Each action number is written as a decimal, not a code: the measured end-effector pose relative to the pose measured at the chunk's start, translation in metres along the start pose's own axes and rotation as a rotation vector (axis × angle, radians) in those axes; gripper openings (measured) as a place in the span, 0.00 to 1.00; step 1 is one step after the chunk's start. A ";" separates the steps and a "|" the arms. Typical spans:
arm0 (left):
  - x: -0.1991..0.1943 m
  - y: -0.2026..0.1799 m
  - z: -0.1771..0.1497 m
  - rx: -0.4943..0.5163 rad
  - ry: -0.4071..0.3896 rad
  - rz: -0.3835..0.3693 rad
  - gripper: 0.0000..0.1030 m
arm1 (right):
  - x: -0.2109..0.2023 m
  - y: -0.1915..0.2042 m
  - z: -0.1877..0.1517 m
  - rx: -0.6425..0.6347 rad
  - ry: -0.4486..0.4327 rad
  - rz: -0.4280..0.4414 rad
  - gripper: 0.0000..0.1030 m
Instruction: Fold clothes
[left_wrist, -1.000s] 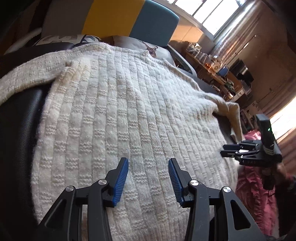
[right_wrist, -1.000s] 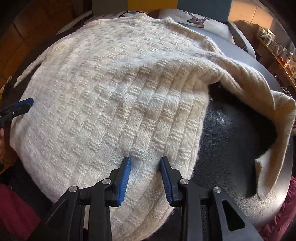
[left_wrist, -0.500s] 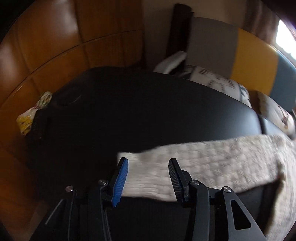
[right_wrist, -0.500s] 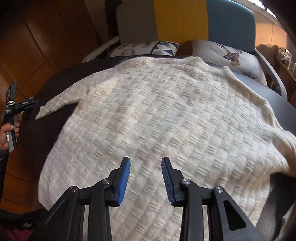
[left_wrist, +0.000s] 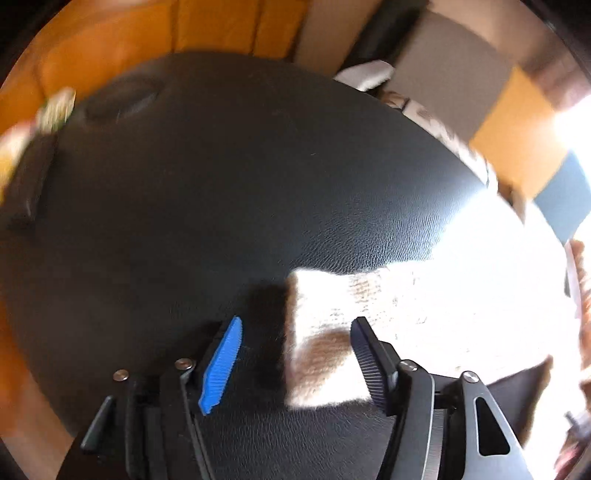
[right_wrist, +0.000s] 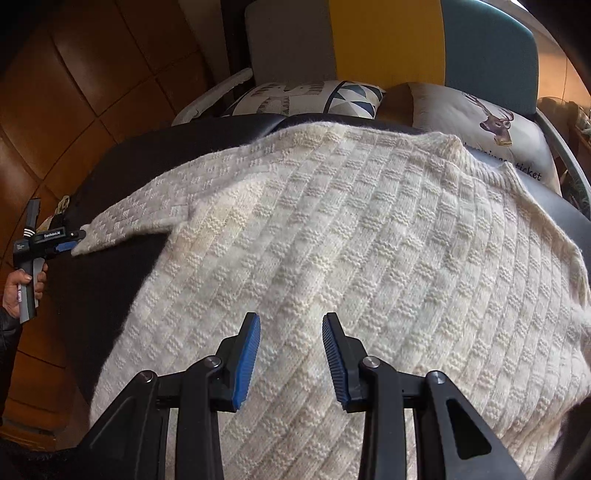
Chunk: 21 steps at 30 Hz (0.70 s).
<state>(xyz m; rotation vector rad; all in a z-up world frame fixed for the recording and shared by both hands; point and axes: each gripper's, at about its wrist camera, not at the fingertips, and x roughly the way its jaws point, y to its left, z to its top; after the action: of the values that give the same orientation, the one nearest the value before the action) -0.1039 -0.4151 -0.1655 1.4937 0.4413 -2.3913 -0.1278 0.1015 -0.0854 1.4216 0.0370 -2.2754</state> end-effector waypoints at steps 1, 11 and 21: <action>0.000 -0.008 -0.003 0.039 -0.015 0.026 0.60 | 0.001 0.001 0.006 -0.008 -0.001 -0.002 0.34; -0.035 -0.024 0.012 -0.019 -0.231 0.039 0.09 | 0.020 -0.011 0.090 -0.062 -0.041 -0.025 0.34; -0.010 -0.027 0.040 -0.015 -0.201 0.135 0.09 | 0.119 -0.043 0.154 -0.084 0.069 -0.124 0.37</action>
<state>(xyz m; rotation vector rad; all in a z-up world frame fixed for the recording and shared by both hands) -0.1427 -0.4052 -0.1371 1.2194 0.3020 -2.3940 -0.3177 0.0576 -0.1246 1.4908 0.2463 -2.2932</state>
